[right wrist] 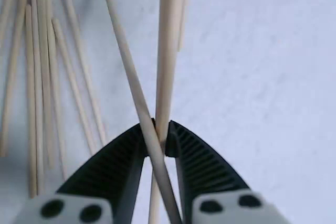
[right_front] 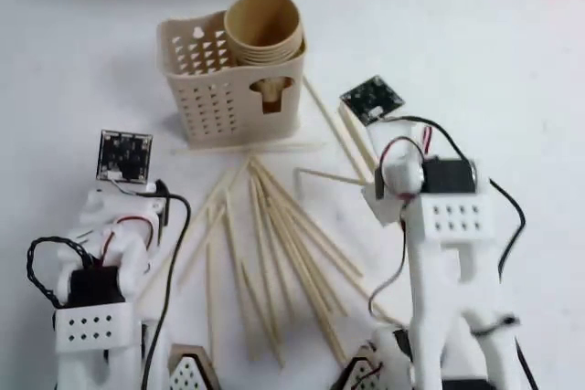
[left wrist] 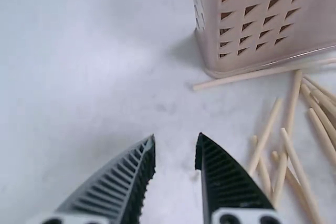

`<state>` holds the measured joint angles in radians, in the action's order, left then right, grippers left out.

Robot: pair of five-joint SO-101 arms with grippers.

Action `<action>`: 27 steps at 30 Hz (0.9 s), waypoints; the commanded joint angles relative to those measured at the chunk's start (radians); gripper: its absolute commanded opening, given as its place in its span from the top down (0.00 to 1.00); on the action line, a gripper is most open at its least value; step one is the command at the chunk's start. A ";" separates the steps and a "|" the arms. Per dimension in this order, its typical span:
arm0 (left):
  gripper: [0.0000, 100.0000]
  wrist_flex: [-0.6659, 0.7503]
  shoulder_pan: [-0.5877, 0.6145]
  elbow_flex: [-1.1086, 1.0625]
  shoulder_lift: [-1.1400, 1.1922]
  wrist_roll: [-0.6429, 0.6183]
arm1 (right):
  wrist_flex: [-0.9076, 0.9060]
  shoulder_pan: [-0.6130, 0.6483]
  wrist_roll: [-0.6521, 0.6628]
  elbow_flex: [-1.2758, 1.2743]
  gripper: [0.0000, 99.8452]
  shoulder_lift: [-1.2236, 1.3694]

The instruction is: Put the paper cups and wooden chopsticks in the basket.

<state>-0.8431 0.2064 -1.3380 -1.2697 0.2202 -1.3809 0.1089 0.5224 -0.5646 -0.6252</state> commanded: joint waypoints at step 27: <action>0.86 0.023 0.056 0.011 -0.018 -0.011 | 0.653 0.444 -0.433 0.388 0.98 0.045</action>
<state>-0.8431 0.2217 -1.3380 -1.2697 0.2202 -0.8485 0.5294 0.0974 -0.2225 -0.6022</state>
